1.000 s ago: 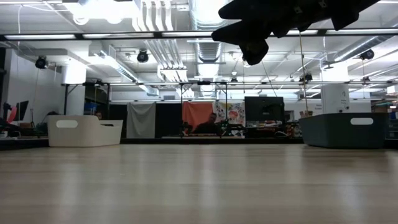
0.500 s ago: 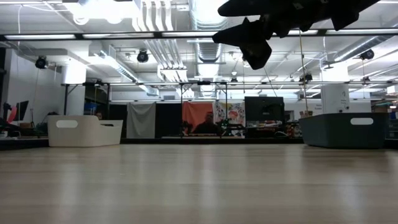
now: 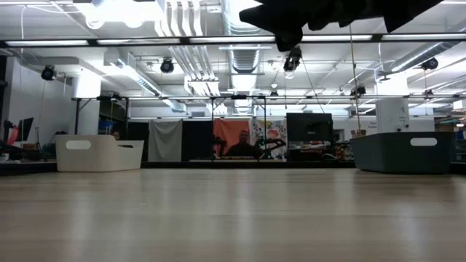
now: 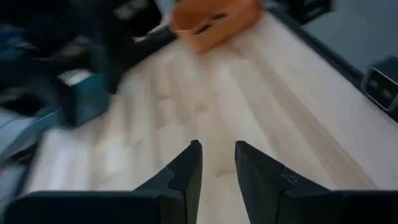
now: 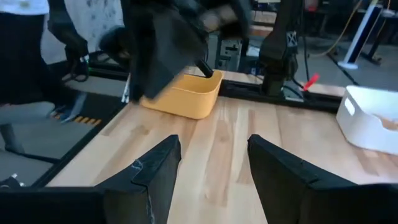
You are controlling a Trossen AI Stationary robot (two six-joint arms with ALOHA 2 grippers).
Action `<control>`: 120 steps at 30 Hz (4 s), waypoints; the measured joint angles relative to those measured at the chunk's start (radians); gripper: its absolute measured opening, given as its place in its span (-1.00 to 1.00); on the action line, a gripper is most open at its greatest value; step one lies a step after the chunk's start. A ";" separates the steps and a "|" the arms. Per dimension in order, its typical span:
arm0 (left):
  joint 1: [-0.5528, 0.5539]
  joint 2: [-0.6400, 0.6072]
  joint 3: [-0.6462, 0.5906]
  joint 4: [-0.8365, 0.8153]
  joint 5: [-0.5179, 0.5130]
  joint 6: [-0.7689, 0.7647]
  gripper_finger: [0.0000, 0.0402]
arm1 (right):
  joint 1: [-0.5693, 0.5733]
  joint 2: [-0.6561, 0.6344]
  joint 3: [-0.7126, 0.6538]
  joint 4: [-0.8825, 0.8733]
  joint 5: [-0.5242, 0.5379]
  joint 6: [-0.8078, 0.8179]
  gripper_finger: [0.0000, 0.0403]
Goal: Sort rubber bands into baskets
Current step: Return to Home Position
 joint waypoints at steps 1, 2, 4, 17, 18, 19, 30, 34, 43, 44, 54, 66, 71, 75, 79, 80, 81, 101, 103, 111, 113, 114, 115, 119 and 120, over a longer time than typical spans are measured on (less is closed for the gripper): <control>0.038 -0.007 -0.038 0.065 0.074 0.044 -0.60 | 0.000 -0.001 0.000 0.000 0.000 -0.010 -0.09; 0.078 -0.018 -0.076 0.124 0.139 0.072 -0.61 | -0.001 -0.006 0.000 -0.002 -0.001 -0.019 -0.09; 0.149 -0.060 -0.151 0.221 0.224 0.099 -0.62 | -0.003 -0.017 0.000 -0.002 -0.009 -0.032 -0.10; 0.279 -0.588 -0.525 0.322 0.272 0.127 -0.63 | -0.095 -0.226 -0.168 -0.021 -0.110 -0.080 -0.13; 0.279 -0.632 -0.549 0.330 0.270 0.127 -0.63 | -0.098 -0.250 -0.192 -0.008 -0.110 -0.080 -0.13; 0.280 -0.673 -0.577 0.332 0.270 0.128 -0.63 | -0.100 -0.276 -0.218 0.006 -0.111 -0.077 -0.12; 0.280 -0.982 -0.788 0.438 0.180 0.171 -0.63 | -0.100 -0.572 -0.479 0.102 -0.105 -0.057 -0.12; 0.285 -1.031 -0.843 0.469 0.180 0.183 -0.63 | -0.100 -0.674 -0.569 0.143 -0.104 -0.048 -0.11; 0.347 -1.164 -0.963 0.539 0.138 0.194 -0.63 | -0.100 -0.887 -0.749 0.217 -0.024 -0.039 -0.10; 0.355 -1.185 -0.965 0.544 0.139 0.199 -0.63 | -0.103 -0.913 -0.750 0.200 -0.012 -0.040 -0.10; 0.374 -1.418 -0.973 0.435 0.157 0.274 -0.63 | -0.105 -1.070 -0.750 0.069 0.000 -0.064 -0.10; 0.378 -1.504 -0.865 0.201 0.112 0.261 -0.63 | -0.105 -1.245 -0.751 -0.081 0.000 -0.073 -0.11; 0.378 -1.504 -0.896 0.180 0.125 0.209 -0.63 | -0.105 -1.316 -0.752 -0.156 -0.001 -0.081 -0.11; 0.378 -1.504 -0.955 0.218 0.148 0.177 -0.63 | -0.105 -1.357 -0.752 -0.209 -0.002 -0.082 -0.13; 0.378 -1.503 -1.020 0.299 0.177 0.185 -0.63 | -0.105 -1.378 -0.752 -0.237 -0.003 -0.085 -0.12; 0.378 -1.503 -1.018 0.286 0.185 0.181 -0.63 | -0.105 -1.381 -0.752 -0.240 -0.004 -0.086 -0.11; 0.378 -1.502 -1.019 0.282 0.191 0.179 -0.63 | -0.105 -1.381 -0.752 -0.240 -0.004 -0.085 -0.11; 0.378 -1.477 -1.020 0.232 0.087 0.108 -0.63 | -0.105 -1.375 -0.753 -0.332 0.008 0.268 -0.14; 0.378 -1.471 -1.020 0.232 0.087 0.108 -0.63 | -0.105 -1.363 -0.753 -0.346 0.009 0.340 -0.14; 0.378 -1.446 -1.010 0.233 0.087 0.108 -0.63 | -0.105 -1.326 -0.753 -0.348 0.010 0.400 -0.11; 0.378 -1.440 -1.010 0.232 0.087 0.108 -0.63 | -0.105 -1.325 -0.753 -0.352 0.010 0.383 -0.11; 0.378 -1.438 -1.010 0.233 0.087 0.108 -0.63 | -0.105 -1.325 -0.753 -0.355 0.010 0.380 -0.10; 0.378 -1.436 -1.010 0.233 0.087 0.108 -0.63 | -0.105 -1.325 -0.753 -0.356 0.010 0.382 -0.10; 0.378 -1.425 -1.010 0.233 0.087 0.108 -0.63 | -0.105 -1.325 -0.753 -0.356 0.010 0.389 -0.10; 0.378 -1.423 -1.009 0.233 0.087 0.108 -0.63 | -0.105 -1.325 -0.753 -0.356 0.010 0.389 -0.10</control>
